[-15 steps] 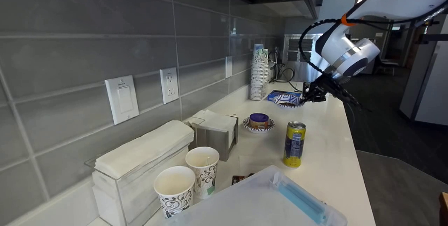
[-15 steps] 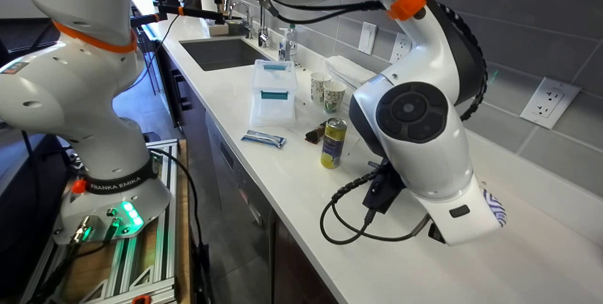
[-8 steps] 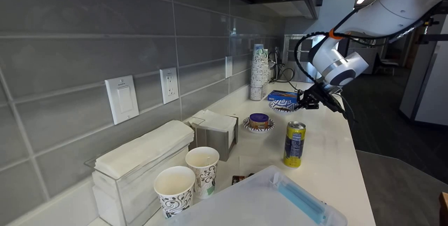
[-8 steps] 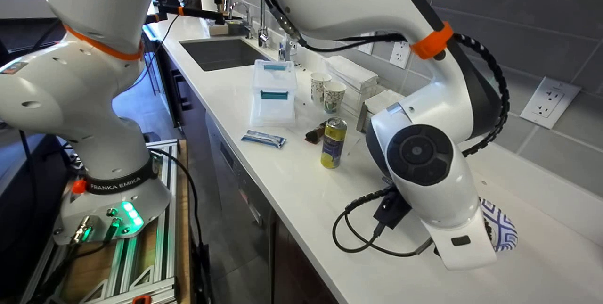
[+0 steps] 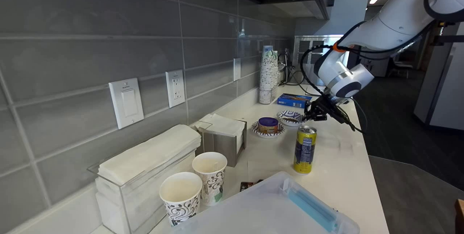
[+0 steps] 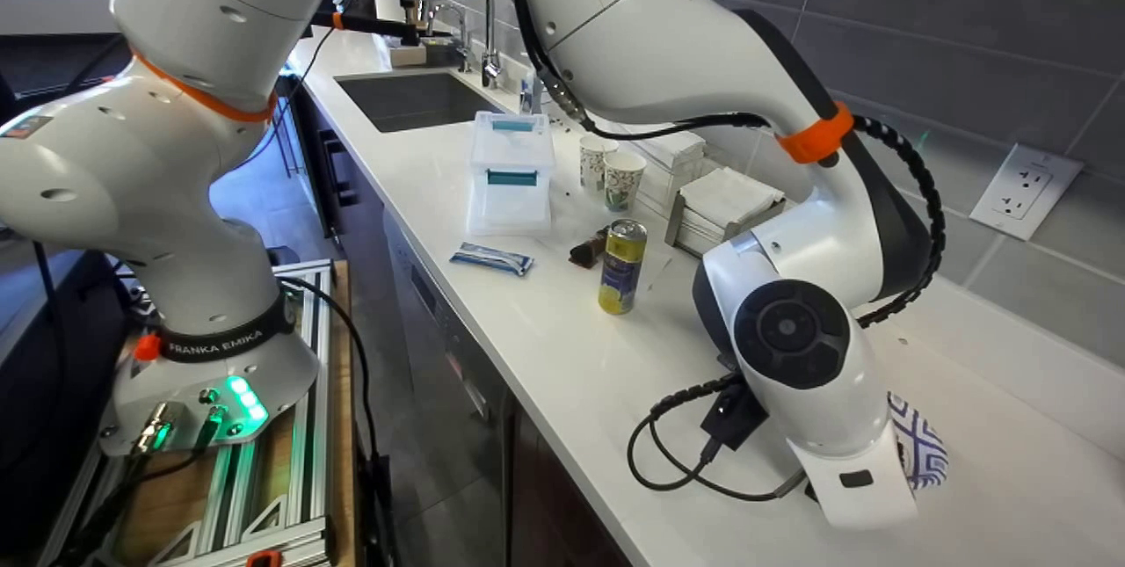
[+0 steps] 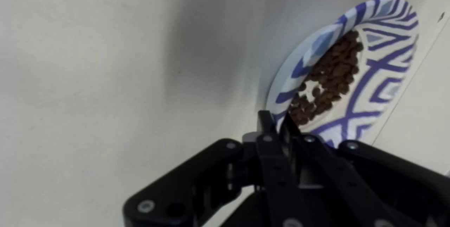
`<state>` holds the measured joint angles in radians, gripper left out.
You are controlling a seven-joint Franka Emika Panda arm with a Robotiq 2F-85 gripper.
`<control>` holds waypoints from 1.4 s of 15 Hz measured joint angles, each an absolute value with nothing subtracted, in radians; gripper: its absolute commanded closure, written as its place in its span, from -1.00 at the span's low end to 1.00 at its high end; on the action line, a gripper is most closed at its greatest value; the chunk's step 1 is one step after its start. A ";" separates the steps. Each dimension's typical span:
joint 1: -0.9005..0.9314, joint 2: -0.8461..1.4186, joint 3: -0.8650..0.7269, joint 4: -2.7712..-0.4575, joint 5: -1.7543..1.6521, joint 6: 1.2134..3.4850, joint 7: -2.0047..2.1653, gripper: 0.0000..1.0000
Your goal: Move the bowl on the left to the right.
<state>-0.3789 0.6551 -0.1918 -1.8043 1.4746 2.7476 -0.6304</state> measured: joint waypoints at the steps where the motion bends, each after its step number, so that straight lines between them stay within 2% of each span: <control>1: -0.377 0.655 -0.192 -1.795 1.474 2.748 -0.633 0.02; 7: -0.332 0.515 -0.264 -1.844 1.211 2.725 -0.623 -0.91; 8: -0.326 0.471 -0.282 -1.869 1.147 2.693 -0.624 -0.98; 11: -0.329 0.324 -0.304 -1.949 1.012 2.551 -0.649 -1.00; 21: -0.251 -0.111 -0.215 -2.218 0.760 2.177 -0.675 -1.00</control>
